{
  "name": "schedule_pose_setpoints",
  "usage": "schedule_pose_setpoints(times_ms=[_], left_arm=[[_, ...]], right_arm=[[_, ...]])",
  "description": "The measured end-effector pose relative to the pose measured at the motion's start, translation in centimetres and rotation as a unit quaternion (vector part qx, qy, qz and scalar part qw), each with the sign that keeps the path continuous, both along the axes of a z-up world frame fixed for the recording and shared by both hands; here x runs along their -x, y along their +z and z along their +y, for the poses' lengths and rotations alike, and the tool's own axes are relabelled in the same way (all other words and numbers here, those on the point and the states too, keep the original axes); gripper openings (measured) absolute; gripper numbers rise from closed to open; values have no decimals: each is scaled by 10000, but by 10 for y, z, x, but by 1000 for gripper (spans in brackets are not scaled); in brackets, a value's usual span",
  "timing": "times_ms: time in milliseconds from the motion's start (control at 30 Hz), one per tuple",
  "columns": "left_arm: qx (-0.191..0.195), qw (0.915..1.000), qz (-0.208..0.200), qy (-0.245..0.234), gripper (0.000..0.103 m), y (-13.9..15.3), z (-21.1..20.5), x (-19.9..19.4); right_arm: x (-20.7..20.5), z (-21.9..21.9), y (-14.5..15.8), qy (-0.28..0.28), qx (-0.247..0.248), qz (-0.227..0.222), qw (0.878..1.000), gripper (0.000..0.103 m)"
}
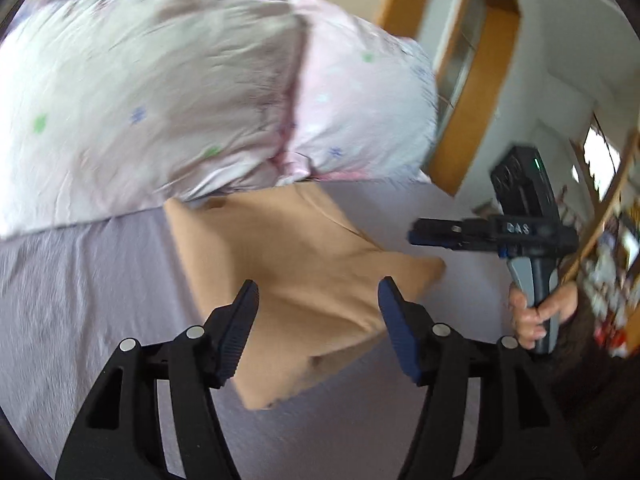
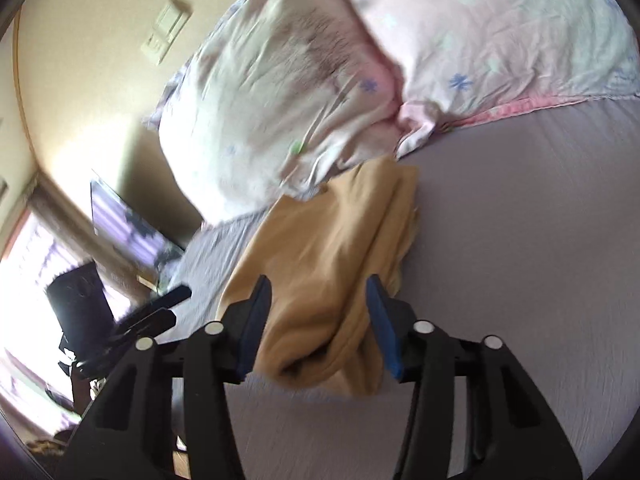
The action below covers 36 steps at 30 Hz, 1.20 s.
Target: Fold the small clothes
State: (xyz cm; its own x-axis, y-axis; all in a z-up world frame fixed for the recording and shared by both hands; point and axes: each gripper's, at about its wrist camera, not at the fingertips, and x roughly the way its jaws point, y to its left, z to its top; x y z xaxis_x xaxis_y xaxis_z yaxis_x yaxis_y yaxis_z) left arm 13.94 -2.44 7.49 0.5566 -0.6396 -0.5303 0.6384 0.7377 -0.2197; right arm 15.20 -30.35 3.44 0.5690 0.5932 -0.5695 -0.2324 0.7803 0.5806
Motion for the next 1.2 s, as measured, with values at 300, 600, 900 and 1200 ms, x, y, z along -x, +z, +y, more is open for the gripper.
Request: schedule_pose_setpoints(times_ms=[300,600,900,1200], left_arm=[[-997,9912,790,-363,63,-59,-31,3],[-606,9925,999,-364,63,-66,-16,5],[-468,9928,1046,-360,63,-64,-17,4],[17,9961,845,-248,63,-45,4,20]], right_arm=[[3,22,-50,-62,760,729,9944,17],[-17,9,-10,-491,447,27,9978,48],[-43,21,-43,-757,956,261,9922,10],[-6,15,-12,-731,314,-302,9964,21]])
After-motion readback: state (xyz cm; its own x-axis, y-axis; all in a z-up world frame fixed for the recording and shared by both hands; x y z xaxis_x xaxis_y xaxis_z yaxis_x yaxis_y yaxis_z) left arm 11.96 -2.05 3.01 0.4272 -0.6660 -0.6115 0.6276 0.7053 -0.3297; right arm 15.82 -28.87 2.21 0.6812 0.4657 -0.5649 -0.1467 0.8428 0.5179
